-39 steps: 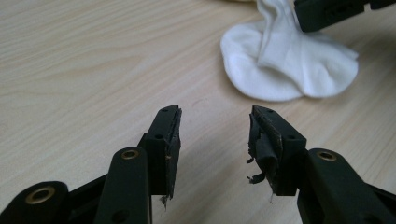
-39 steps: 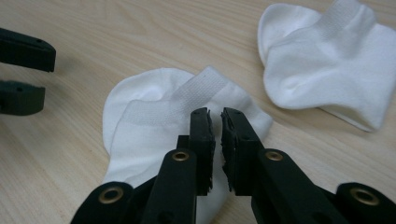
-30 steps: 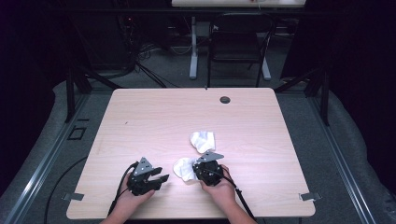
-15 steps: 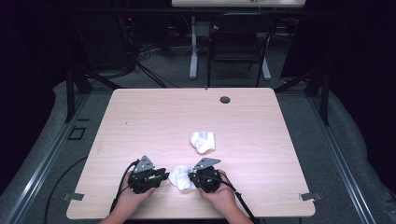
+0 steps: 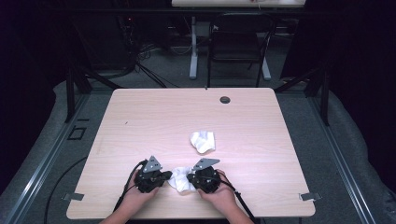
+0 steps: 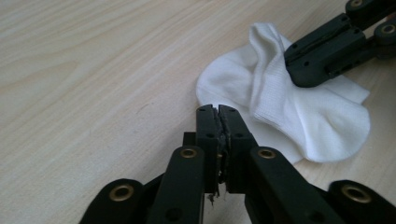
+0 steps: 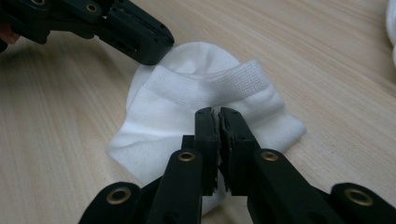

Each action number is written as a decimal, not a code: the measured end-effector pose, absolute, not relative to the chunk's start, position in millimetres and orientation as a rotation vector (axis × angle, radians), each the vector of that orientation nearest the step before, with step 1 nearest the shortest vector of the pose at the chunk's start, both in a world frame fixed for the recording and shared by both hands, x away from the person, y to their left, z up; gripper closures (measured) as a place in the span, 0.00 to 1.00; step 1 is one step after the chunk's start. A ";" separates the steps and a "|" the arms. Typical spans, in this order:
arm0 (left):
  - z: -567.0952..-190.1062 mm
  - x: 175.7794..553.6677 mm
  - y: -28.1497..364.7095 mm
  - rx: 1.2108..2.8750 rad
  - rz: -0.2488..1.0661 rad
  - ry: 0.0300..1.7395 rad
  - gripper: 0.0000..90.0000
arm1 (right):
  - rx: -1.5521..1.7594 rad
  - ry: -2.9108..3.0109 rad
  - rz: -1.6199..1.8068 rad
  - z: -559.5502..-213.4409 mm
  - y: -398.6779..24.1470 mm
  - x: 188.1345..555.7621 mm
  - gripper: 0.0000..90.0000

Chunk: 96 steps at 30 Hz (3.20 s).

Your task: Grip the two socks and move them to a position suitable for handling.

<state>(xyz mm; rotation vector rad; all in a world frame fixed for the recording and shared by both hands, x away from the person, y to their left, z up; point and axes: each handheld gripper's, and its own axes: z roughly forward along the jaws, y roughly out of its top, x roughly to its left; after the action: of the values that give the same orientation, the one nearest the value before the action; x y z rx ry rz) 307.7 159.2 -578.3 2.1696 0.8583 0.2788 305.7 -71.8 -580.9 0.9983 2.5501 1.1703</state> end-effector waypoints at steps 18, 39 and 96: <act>-581.2 299.0 159.9 2.165 0.241 0.904 1.00 | 0.930 2.441 1.210 -563.4 -43.2 286.2 0.81; -580.9 299.7 159.8 2.174 0.245 0.893 1.00 | 0.942 2.462 1.106 -580.0 -31.4 285.7 0.96; -577.6 300.8 157.7 2.177 0.255 0.878 0.93 | 1.161 2.353 1.037 -572.9 -127.2 292.0 0.91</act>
<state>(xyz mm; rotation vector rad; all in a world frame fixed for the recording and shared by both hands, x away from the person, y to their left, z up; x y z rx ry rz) 300.8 157.7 -577.6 2.1771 0.8776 0.2555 292.0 -127.2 -572.9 1.1613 2.3535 1.0373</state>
